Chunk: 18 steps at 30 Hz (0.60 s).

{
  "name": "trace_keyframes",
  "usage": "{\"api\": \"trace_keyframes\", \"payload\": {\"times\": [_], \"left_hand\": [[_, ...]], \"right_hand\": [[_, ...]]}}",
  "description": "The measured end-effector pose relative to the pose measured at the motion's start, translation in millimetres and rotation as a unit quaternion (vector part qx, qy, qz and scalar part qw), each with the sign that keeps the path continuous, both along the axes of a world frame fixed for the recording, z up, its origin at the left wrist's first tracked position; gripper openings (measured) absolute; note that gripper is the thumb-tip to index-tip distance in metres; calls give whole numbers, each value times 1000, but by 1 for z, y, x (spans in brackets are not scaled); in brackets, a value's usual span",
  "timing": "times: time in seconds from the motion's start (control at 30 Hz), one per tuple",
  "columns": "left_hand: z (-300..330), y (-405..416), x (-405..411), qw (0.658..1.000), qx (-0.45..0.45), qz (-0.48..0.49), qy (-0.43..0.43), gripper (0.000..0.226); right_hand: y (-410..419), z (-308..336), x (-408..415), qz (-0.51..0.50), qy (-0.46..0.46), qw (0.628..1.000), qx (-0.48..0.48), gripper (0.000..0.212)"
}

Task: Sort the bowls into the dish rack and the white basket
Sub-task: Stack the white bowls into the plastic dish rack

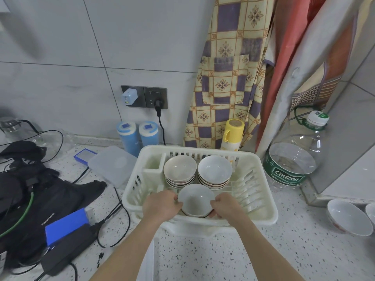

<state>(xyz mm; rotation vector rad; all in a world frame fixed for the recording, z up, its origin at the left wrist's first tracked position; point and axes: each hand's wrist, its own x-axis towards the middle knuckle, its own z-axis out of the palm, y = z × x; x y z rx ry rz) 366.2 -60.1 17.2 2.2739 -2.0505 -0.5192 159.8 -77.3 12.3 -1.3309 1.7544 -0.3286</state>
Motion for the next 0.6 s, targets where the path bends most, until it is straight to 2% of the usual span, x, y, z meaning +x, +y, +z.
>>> {"api": "trace_keyframes", "payload": {"times": [0.17, 0.27, 0.6], "left_hand": [[1, -1, -1, 1000, -1, 6, 4, 34], [3, -1, 0, 1000, 11, 14, 17, 34], [0, -6, 5, 997, 51, 1, 56, 38]], "right_hand": [[-5, 1, -1, -23, -23, 999, 39, 25], [-8, 2, 2, 7, -2, 997, 77, 27], [-7, -4, 0, 29, -43, 995, 89, 21]]}}
